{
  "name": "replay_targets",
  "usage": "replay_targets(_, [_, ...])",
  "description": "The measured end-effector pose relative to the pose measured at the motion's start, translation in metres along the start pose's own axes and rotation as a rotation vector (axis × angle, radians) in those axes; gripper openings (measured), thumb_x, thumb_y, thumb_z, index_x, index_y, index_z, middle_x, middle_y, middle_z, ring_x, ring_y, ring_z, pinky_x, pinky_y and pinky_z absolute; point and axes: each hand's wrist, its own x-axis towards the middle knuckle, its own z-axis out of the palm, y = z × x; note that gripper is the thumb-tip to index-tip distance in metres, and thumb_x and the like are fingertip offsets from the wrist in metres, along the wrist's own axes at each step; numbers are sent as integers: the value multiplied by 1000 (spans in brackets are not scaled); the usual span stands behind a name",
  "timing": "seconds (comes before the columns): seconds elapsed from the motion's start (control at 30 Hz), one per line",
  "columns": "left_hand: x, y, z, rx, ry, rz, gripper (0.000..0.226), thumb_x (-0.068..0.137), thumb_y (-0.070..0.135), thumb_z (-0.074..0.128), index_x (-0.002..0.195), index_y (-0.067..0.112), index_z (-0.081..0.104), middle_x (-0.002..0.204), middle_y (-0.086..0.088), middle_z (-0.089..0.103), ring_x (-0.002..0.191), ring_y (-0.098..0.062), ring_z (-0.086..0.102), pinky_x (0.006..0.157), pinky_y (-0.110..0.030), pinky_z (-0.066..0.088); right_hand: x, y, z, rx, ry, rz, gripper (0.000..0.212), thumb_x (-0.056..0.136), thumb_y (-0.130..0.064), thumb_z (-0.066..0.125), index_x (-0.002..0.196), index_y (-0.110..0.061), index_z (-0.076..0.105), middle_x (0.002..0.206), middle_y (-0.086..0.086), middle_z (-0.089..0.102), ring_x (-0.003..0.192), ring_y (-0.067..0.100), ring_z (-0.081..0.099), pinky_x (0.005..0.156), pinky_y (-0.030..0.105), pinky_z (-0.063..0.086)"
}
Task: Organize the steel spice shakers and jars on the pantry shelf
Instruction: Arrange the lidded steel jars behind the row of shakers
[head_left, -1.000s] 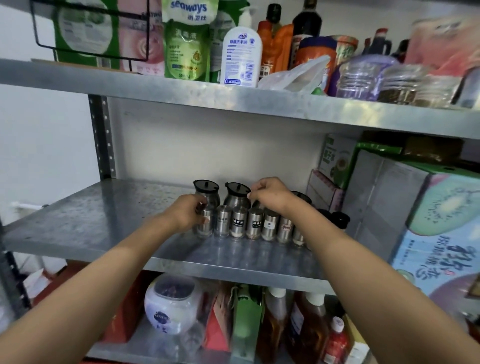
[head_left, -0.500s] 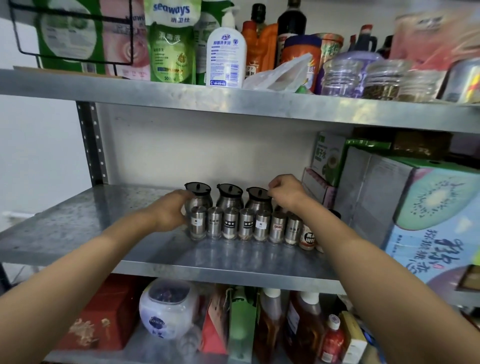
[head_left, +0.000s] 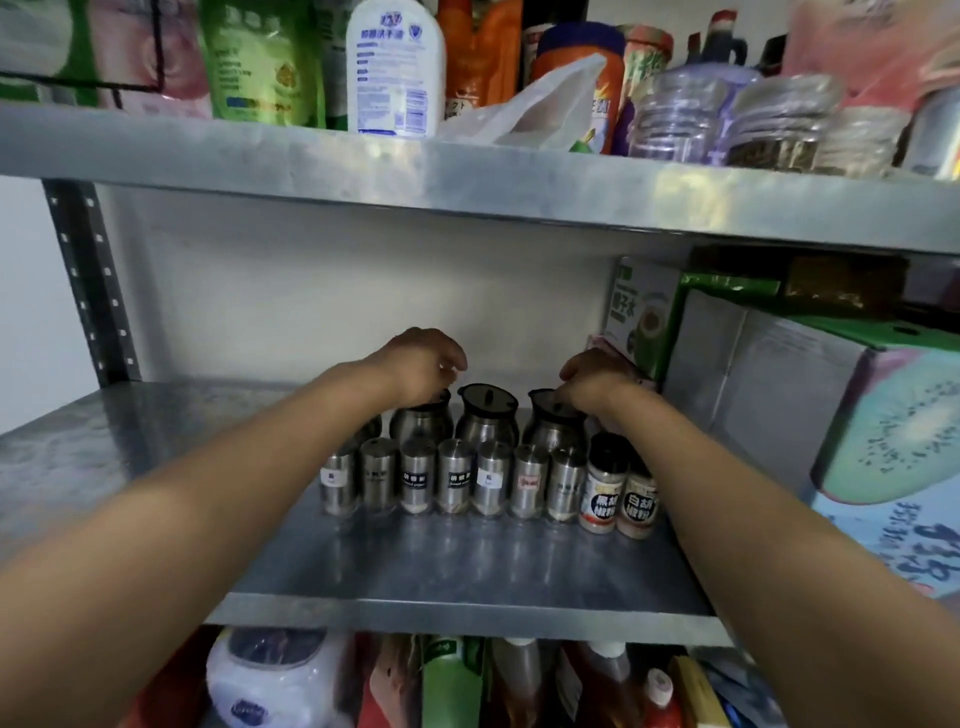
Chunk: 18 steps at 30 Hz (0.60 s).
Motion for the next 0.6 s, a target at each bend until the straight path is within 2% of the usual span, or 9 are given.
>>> replay_targets(0.1, [23,12,20,46,-124,20,30,91,21,59,120,14,64,133,-5,56,118,-24,54,96,-26,41,9,8,4,-32,-126,-3,56,89,-37,69,130,0,59,142,15,50,132,31,46,104,28,44])
replay_targets(0.17, [35,14,33,111,-206,24,28,89,17,60,116,13,67,126,-8,61,113,-27,57,95,-29,47,15,11,8,-66,-182,-18,48,87,-32,71,123,-1,65,131,16,60,120,31,57,91,29,49])
replay_targets(0.2, [40,13,39,140,-230,26,26,87,14,60,111,13,70,121,-10,64,109,-28,60,93,-32,50,19,14,9,-79,-200,-22,44,85,-30,73,118,-2,68,125,16,64,113,31,61,87,33,52])
replay_targets(0.27, [48,10,49,174,-235,37,24,84,11,61,106,13,71,115,-11,67,103,-28,63,90,-36,52,25,18,10,-35,-218,-9,39,81,-27,78,110,-2,71,114,15,68,103,31,66,83,40,58])
replay_targets(0.33, [56,8,55,188,-229,55,26,85,11,64,110,12,70,118,-10,65,103,-28,63,91,-35,52,30,20,10,-9,-238,-8,38,79,-27,80,108,-3,72,109,14,70,99,30,67,83,44,60])
replay_targets(0.5, [77,2,64,195,-249,97,22,82,4,65,102,9,73,112,-10,69,99,-26,65,91,-37,53,42,21,13,34,-226,-22,39,79,-23,81,108,-1,71,109,15,69,100,29,67,79,40,59])
replay_targets(0.6, [85,-2,67,195,-233,109,21,82,4,65,100,9,74,109,-9,70,99,-25,65,90,-33,52,47,21,16,22,-218,-51,38,80,-22,79,108,2,71,108,17,70,100,32,68,77,40,59])
